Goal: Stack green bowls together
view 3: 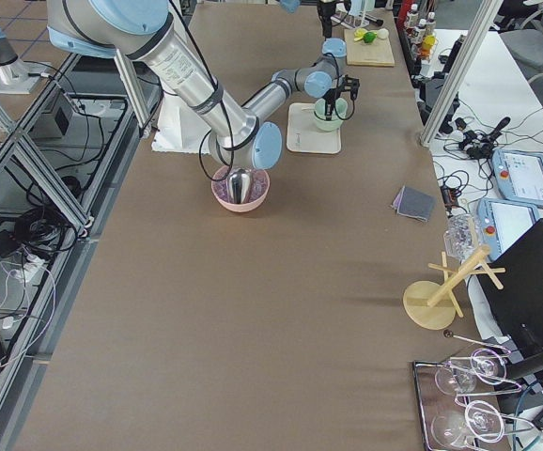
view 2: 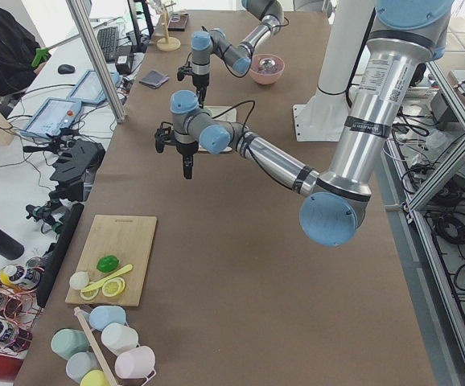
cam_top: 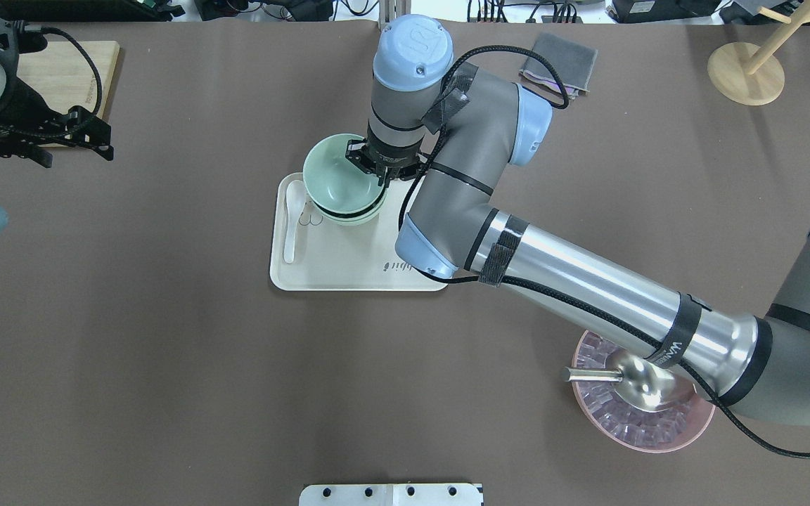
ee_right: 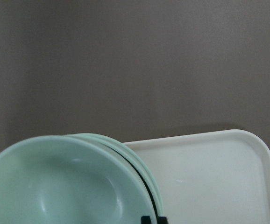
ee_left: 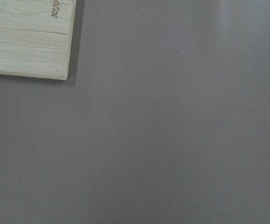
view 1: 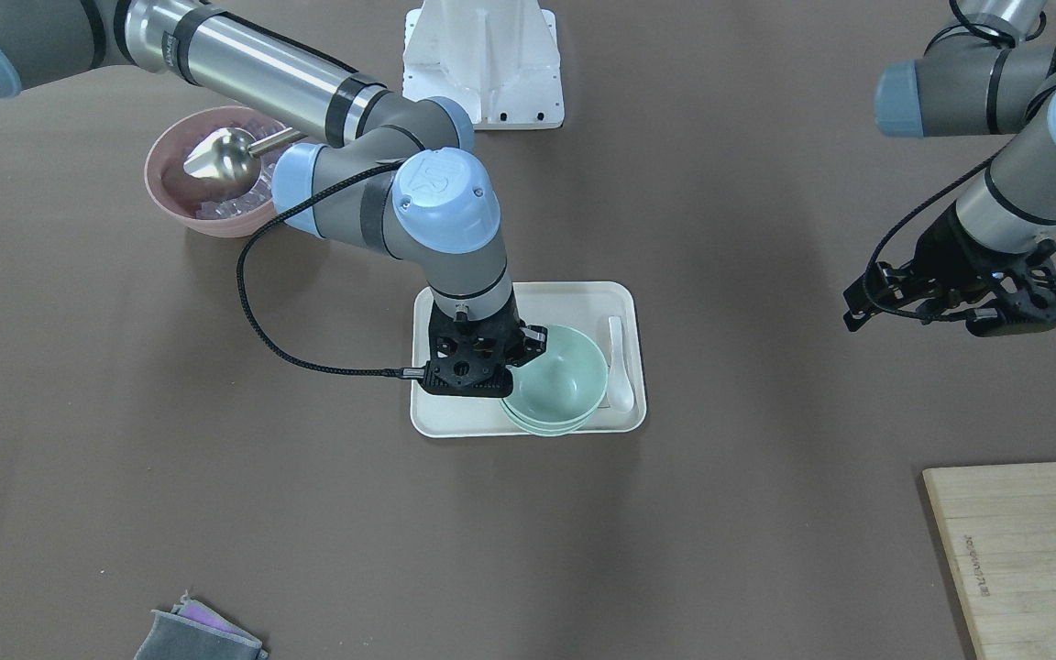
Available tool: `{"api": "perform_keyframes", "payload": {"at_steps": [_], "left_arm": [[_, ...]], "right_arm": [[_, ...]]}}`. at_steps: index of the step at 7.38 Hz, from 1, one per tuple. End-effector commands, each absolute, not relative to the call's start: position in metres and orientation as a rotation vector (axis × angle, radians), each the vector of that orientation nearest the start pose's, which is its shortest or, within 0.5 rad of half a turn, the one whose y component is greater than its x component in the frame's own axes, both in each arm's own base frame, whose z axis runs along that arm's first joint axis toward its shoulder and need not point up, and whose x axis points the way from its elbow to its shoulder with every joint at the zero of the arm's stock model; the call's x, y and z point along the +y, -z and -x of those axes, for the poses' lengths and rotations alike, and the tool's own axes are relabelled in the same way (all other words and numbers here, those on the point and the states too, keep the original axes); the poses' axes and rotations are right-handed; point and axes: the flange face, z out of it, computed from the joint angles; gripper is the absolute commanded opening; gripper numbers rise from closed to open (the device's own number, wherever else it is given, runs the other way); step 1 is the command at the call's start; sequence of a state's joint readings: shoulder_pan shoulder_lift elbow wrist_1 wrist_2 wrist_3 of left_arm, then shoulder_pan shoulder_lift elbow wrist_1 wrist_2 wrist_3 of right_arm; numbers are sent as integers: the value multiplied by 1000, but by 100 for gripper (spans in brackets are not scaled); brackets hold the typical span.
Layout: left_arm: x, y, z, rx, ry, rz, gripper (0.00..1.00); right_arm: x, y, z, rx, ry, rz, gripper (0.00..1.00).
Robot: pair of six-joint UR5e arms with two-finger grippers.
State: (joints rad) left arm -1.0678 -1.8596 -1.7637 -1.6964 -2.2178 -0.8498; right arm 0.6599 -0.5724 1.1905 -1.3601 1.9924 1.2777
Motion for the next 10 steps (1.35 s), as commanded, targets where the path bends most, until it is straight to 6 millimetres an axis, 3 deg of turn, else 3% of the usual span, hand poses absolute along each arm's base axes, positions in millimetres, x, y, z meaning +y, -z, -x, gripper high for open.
{"api": "perform_keyframes", "payload": {"at_steps": [1, 10], "left_arm": [[-559, -395, -224, 856, 128, -65, 98], [-562, -399, -226, 851, 130, -59, 98]], "right_arm": [[-571, -156, 584, -904, -167, -21, 0], [-569, -155, 586, -905, -164, -18, 0]]}}
